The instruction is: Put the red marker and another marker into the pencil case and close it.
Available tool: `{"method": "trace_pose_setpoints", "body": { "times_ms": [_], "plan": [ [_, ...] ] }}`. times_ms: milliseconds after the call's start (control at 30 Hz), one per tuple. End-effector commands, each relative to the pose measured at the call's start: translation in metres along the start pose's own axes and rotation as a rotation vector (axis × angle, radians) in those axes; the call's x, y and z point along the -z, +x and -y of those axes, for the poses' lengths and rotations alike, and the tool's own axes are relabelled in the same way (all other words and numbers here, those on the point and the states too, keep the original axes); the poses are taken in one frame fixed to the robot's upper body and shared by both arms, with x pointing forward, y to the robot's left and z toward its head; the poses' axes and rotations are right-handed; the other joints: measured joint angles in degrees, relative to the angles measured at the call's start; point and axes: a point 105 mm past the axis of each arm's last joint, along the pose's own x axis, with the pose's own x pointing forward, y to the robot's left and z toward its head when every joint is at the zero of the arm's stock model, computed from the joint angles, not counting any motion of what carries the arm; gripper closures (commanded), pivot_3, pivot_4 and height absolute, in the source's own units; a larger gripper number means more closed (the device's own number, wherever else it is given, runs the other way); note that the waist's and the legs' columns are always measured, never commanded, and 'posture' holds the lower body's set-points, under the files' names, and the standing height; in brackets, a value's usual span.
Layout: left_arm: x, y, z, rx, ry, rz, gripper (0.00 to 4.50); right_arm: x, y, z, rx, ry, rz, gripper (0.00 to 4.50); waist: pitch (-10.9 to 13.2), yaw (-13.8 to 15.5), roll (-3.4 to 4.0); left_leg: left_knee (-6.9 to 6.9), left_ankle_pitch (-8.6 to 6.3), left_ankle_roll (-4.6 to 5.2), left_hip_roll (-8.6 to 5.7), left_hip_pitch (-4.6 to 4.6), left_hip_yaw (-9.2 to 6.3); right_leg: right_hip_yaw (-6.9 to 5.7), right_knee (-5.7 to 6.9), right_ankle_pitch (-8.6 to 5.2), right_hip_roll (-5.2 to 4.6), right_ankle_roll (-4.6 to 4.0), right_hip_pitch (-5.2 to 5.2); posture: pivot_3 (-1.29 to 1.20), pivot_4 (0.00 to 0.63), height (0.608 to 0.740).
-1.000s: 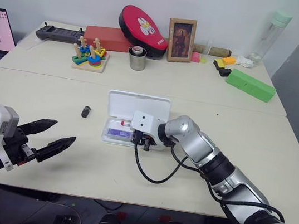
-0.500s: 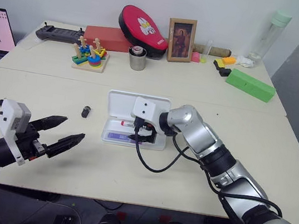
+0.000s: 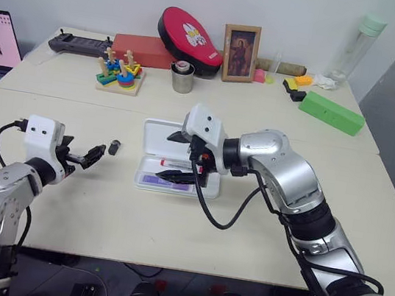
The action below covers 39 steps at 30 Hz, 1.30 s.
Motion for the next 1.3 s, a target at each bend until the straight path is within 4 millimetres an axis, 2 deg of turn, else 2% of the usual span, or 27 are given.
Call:
{"method": "trace_pose_setpoints", "body": {
  "times_ms": [33,200,333,633,1300],
  "plan": [
    [-0.007,0.015,0.012,0.043,0.019,0.003,0.00,-0.006,-0.005,0.006,0.066,0.008,0.029,0.03,0.0,0.0,-0.01,0.01,0.00,0.00,0.00,0.00,0.00,0.00,-0.02,0.00,0.00,0.00,0.01,0.00,0.150,0.740],
    [0.001,0.036,0.018,0.032,0.015,-0.065,0.00,-0.004,-0.006,0.013,0.133,0.045,0.020,0.03,-0.1,-0.1,-0.10,0.01,0.01,-0.01,-0.01,-0.04,-0.01,-0.01,0.01,0.01,0.00,0.00,0.08,0.00,0.150,0.740],
    [0.007,0.043,0.018,0.020,0.026,-0.107,0.00,-0.006,-0.008,0.019,0.170,0.054,0.025,0.03,-0.1,-0.2,-0.18,0.01,0.02,-0.02,-0.01,-0.08,0.00,0.00,0.00,0.01,0.00,0.00,0.07,0.00,0.150,0.740],
    [0.019,0.042,0.013,0.014,-0.001,-0.162,1.38,-0.005,-0.013,0.028,0.214,0.062,0.023,0.00,-0.1,-0.3,-0.21,0.01,0.02,-0.03,-0.01,-0.05,0.01,-0.01,0.00,0.01,-0.01,0.00,0.08,0.00,0.150,0.740],
    [0.013,0.043,0.019,0.041,-0.010,-0.129,2.98,-0.005,-0.012,0.029,0.215,0.062,0.029,0.00,-0.1,-0.2,-0.22,0.02,0.02,-0.03,-0.01,-0.04,0.01,-0.01,0.02,0.01,-0.01,0.00,0.08,0.00,0.150,0.740]
  ]
}}
